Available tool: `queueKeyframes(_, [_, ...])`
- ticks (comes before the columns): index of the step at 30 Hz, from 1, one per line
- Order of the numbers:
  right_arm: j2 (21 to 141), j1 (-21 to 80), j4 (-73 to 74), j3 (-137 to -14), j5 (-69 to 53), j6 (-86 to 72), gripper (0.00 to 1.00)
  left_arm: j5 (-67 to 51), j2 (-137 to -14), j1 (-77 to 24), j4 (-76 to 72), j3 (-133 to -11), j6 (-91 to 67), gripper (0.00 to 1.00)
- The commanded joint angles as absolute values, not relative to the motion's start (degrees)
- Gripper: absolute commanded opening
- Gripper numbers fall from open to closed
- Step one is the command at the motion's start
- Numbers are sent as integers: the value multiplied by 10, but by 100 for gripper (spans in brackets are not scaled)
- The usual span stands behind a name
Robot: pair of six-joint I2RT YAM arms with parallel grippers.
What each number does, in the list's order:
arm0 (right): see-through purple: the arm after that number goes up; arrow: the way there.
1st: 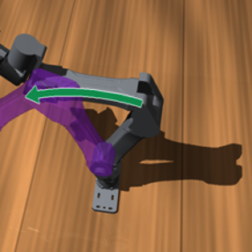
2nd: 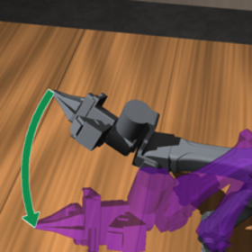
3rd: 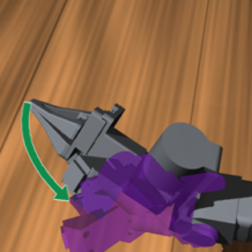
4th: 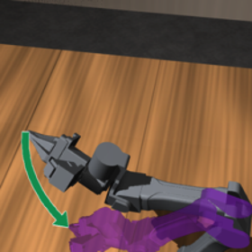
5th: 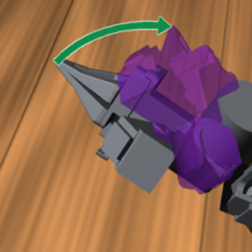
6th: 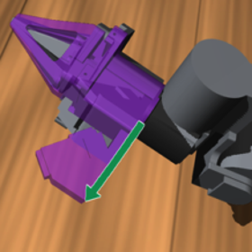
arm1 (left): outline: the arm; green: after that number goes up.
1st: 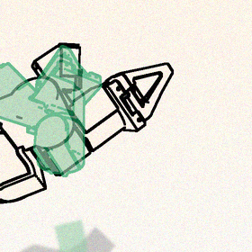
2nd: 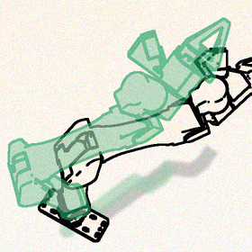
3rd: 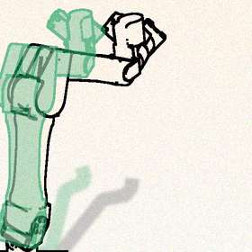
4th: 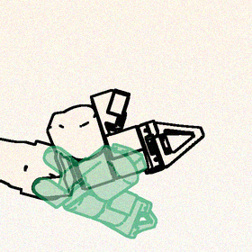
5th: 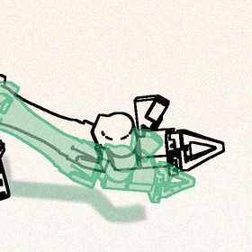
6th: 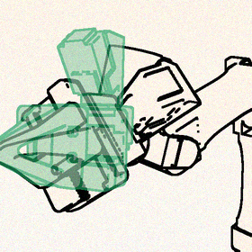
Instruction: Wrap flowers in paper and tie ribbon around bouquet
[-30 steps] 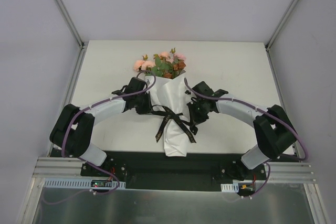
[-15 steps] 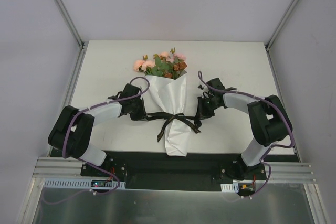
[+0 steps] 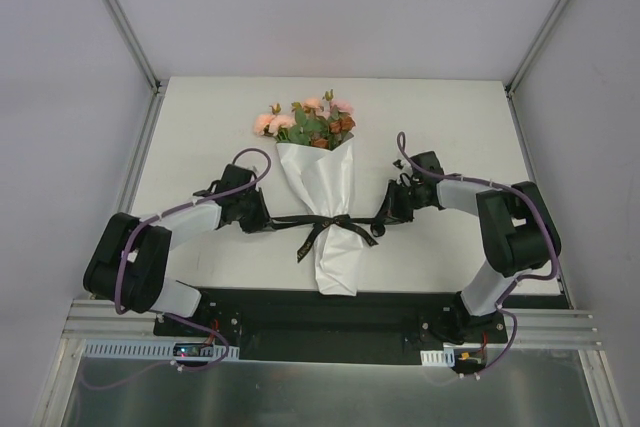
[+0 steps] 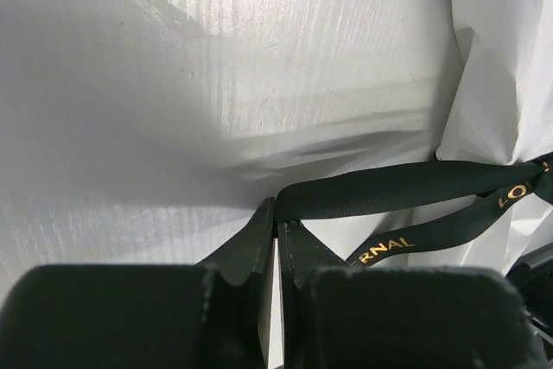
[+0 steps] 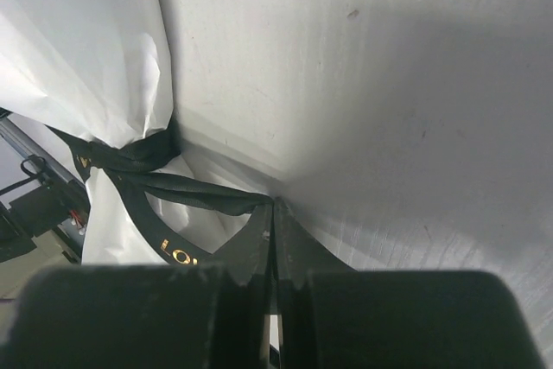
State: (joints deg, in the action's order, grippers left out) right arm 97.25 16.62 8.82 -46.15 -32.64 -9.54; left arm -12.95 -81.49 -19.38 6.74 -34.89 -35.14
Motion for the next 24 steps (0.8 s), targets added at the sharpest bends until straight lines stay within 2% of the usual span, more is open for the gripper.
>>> queueKeyframes(1, [955,158,115,-462,-253,-68,0,-111,-795,-176,112,-353,-332,0])
queueKeyframes(2, [942,165,136,-484,-238,-55,4,-128,-785,-176,115,-361,-327,0])
queueKeyframes(3, [911,173,163,-498,-219,-47,27,-162,-778,-176,122,-369,-323,7])
queueKeyframes(5, [874,194,249,-527,-154,-35,45,-172,-726,-176,127,-380,-326,34])
queueKeyframes(6, [853,199,271,-546,-137,-23,55,-168,-700,-176,135,-380,-325,42])
queueKeyframes(7, [808,208,314,-555,-111,-18,59,-158,-671,-176,141,-383,-323,52])
queueKeyframes(11, [714,221,437,-605,-54,17,70,-170,-545,-176,229,-452,-280,56])
queueKeyframes(12, [688,227,457,-615,-29,23,75,-181,-527,-176,238,-467,-274,57])
queueKeyframes(14, [611,237,504,-640,53,32,77,-229,-478,-176,246,-504,-261,58])
queueKeyframes(16, [558,237,508,-651,85,34,97,-256,-458,-176,245,-547,-261,60])
queueKeyframes(17, [505,236,496,-650,85,36,97,-271,-448,-177,243,-561,-263,89])
queueKeyframes(21, [434,236,427,-634,10,36,97,-283,-461,-177,220,-646,-264,99])
queueKeyframes(24, [431,237,432,-670,87,28,97,-247,-478,-177,193,-685,-256,99])
